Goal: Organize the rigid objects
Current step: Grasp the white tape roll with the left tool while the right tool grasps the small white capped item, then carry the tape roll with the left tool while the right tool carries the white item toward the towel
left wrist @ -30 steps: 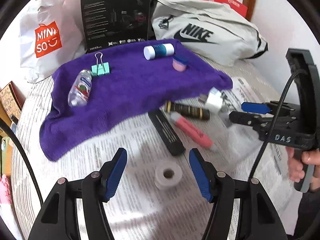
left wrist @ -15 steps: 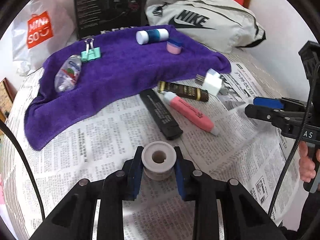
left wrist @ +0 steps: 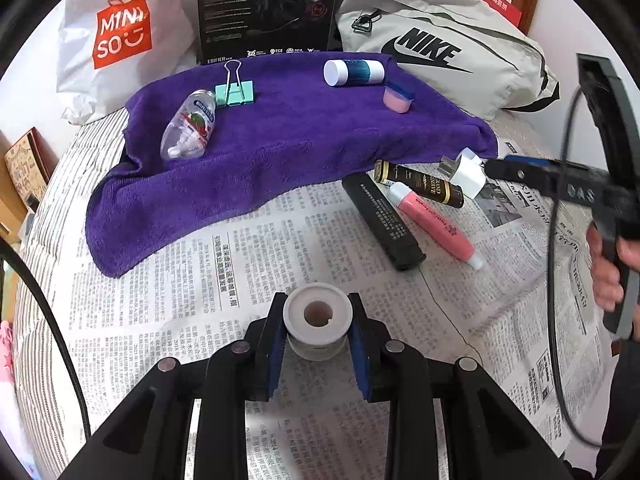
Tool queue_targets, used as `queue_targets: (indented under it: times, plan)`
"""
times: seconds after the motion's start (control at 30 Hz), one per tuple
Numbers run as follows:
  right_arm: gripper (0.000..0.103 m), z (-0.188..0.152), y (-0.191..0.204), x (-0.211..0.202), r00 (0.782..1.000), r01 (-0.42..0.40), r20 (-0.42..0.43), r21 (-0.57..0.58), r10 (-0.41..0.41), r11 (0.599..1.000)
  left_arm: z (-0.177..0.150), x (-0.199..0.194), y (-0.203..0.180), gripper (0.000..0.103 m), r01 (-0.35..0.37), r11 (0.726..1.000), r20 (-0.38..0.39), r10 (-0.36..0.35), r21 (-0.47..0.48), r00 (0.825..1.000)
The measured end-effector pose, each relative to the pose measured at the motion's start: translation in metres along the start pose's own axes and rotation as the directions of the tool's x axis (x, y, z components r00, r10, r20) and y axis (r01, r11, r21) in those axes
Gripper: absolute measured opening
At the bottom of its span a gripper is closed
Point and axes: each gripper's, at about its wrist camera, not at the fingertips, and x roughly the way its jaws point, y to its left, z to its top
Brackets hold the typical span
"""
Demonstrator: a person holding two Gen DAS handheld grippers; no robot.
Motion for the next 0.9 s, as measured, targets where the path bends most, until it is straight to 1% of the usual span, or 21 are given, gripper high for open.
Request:
queue_targets:
  times: [0.07, 0.23, 0.37, 0.43, 0.5, 0.57, 0.6, 0.67, 0.8, 0.9]
  plan:
    - [0.053, 0.005, -0.004, 0.004, 1.0, 0.009, -0.003, 0.006, -0.009, 1.0, -0.001, 0.0, 0.001, 0.027, 0.006, 1.0, 0.001, -0.006, -0.004, 1.0]
    - [0.051, 0.017, -0.014, 0.012, 1.0, -0.001, 0.002, 0.033, 0.001, 0.999, 0.002, 0.0, 0.002, 0.027, 0.014, 1.0, 0.0, -0.014, -0.009, 1.0]
    - [0.044, 0.02, -0.012, 0.027, 0.999, 0.013, -0.037, 0.005, -0.012, 1.0, 0.003, 0.002, 0.004, 0.027, 0.022, 1.0, 0.002, -0.022, -0.02, 1.0]
    - [0.042, 0.02, -0.01, 0.033, 0.999, 0.017, -0.048, -0.005, -0.017, 1.0, 0.004, 0.002, 0.007, 0.027, 0.027, 0.999, 0.004, -0.027, -0.03, 1.0]
    - [0.041, 0.02, -0.008, 0.033, 0.999, 0.002, -0.036, -0.005, -0.002, 1.0, 0.004, 0.002, 0.008, 0.027, 0.028, 0.999, 0.005, -0.028, -0.038, 1.0]
    - [0.037, 0.022, -0.007, 0.035, 0.999, 0.005, -0.038, -0.006, -0.006, 1.0, 0.003, 0.002, 0.009, 0.027, 0.027, 0.999, 0.006, -0.027, -0.042, 1.0]
    - [0.033, 0.022, -0.007, 0.037, 0.999, 0.007, -0.038, -0.007, -0.008, 1.0, 0.003, 0.002, 0.009, 0.027, 0.026, 0.999, 0.006, -0.026, -0.042, 1.0]
    - [0.027, 0.021, -0.004, 0.04, 0.998, 0.035, -0.047, -0.034, -0.037, 0.999, 0.002, 0.001, 0.01, 0.027, 0.028, 0.999, 0.006, -0.028, -0.045, 1.0]
    - [0.027, 0.013, 0.01, 0.038, 0.993, 0.094, -0.053, -0.146, -0.102, 0.985, 0.002, 0.001, 0.013, 0.027, 0.031, 0.998, 0.007, -0.03, -0.054, 1.0]
    - [0.027, 0.005, 0.012, 0.034, 0.992, 0.105, -0.052, -0.181, -0.116, 0.978, 0.002, 0.001, 0.013, 0.027, 0.035, 0.998, 0.009, -0.034, -0.058, 0.999]
